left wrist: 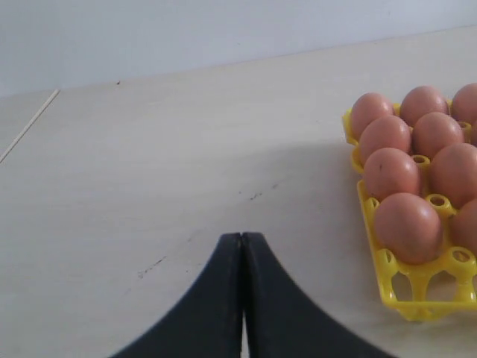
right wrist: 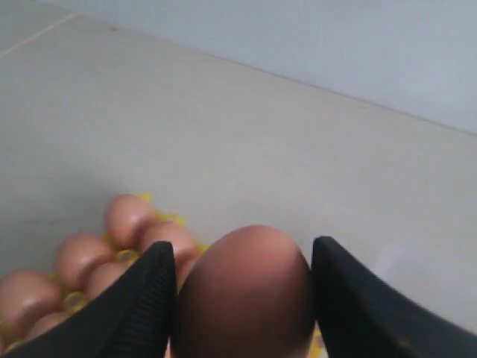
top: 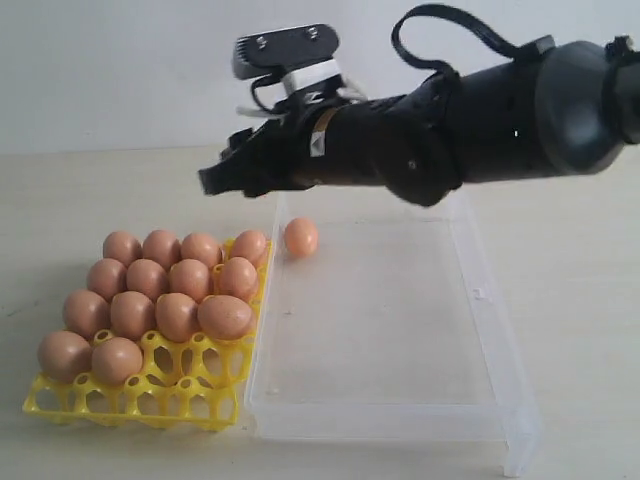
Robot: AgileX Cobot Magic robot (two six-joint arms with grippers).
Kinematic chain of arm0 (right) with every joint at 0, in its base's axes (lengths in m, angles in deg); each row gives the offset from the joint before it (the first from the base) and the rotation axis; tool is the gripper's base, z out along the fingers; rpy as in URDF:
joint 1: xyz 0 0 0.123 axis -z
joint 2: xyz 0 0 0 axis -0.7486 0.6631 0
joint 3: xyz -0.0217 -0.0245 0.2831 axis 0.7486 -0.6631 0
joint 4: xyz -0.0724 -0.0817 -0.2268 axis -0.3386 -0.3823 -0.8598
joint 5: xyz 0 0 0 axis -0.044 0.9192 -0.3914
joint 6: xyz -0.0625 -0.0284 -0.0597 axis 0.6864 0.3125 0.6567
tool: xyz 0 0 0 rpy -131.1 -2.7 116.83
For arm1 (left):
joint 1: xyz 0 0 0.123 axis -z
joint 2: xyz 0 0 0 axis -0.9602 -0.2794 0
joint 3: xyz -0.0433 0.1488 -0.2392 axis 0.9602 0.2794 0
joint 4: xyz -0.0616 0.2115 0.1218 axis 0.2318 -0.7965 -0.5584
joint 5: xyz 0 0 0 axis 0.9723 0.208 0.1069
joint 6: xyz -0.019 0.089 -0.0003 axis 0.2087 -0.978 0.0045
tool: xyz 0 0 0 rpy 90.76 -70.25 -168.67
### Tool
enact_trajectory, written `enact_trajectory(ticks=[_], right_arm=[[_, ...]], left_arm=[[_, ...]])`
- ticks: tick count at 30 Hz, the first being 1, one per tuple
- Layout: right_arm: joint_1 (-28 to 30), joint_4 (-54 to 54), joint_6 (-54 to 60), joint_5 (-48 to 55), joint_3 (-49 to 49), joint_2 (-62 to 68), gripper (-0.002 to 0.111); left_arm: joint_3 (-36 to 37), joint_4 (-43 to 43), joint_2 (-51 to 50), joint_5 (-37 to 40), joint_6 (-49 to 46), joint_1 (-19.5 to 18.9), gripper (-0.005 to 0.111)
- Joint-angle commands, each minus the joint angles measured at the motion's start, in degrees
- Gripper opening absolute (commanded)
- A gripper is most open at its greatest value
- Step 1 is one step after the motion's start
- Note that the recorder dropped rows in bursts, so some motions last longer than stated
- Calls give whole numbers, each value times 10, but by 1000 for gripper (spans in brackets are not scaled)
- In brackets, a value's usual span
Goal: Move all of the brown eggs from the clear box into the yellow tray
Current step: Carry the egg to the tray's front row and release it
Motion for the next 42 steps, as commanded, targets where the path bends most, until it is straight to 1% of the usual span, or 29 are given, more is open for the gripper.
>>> enact_trajectory(ticks=[1,3,8,18,20,22,24,29,30,31,34,37,40,42], right_arm=[[-81,6,24,-82,-64,-12,0],[-114,10,42,-103,-81,-4,0],[-144,19,42,-117,-87,27,0],[-147,19,42,-131,-87,78,0],[-147,19,42,-132,-87,83,3],[-147,20,42,-132,-87,86,9],[-147,20,42,-132,-87,87,19],[-147,20,42,-136,-87,87,56],[-147,20,42,-136,-87,87,61],[-147,20,42,-135,-87,87,62],[-147,19,46,-135,-87,78,62],[-147,20,82,-122,-87,49,59],[-138,43,160,-69,-87,3,53],[-121,68,196,-25,-87,-27,49]], left_arm=[[-2,1,3,-5,3,3,0],[-2,1,3,-5,3,3,0],[-2,1,3,-5,3,3,0],[-2,1,3,-5,3,3,0],[-2,1,3,-5,3,3,0],[-2,1,3,-5,3,3,0],[-2,1,3,-5,3,3,0],[-2,1,3,-5,3,3,0],[-2,1,3,-5,3,3,0],[-2,1,3,-5,3,3,0],[-2,1,3,-5,3,3,0],[-2,1,3,-5,3,3,0],[-2,1,3,-5,3,3,0],[-2,1,3,-5,3,3,0]])
